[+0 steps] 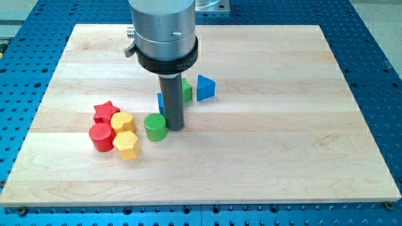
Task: Move the blue cube loser to the rd star
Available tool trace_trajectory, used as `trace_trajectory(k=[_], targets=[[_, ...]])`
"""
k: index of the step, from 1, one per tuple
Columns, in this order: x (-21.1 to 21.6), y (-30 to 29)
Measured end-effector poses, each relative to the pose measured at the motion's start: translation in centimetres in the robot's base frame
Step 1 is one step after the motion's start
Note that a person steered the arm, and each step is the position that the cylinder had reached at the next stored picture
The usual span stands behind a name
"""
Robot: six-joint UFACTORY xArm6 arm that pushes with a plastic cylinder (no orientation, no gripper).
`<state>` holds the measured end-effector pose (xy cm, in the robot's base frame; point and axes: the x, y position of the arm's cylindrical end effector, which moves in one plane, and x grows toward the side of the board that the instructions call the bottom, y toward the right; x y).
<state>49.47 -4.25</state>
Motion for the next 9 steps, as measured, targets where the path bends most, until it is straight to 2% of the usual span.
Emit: trace_trajectory(k=[2,3,6,8,9], targets=[[0.2,3.5],[-3.0,4.0],[-3.5,-4.4],[-4.9,-2.3],[-6.3,-3.6]])
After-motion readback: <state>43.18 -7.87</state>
